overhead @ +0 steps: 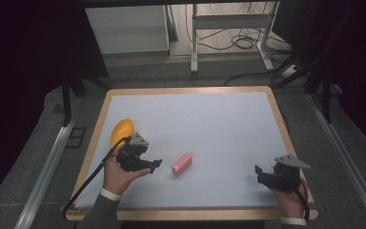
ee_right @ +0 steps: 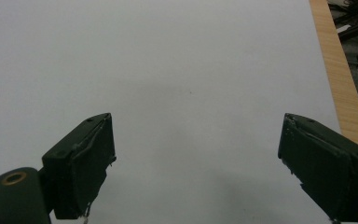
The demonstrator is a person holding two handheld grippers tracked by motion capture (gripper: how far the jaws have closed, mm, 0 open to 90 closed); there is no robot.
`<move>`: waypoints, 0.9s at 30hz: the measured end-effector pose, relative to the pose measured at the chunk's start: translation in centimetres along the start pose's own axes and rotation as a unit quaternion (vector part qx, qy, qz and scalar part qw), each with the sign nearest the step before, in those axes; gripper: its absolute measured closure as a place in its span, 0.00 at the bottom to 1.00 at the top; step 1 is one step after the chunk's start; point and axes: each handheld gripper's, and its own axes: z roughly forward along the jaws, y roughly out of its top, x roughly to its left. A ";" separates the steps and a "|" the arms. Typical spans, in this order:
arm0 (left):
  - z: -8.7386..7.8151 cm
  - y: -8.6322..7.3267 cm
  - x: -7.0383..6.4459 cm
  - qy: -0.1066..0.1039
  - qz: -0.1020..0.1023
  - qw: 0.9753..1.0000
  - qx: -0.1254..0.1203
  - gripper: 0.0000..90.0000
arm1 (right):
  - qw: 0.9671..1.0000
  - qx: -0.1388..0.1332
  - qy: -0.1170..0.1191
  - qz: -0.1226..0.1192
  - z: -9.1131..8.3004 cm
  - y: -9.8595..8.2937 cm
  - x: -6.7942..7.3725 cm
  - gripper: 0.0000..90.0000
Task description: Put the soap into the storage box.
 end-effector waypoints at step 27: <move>2.9 2.8 -3.6 -0.020 0.037 0.999 0.030 0.27 | 1.000 -0.005 0.008 0.001 -0.1 0.1 0.0 0.12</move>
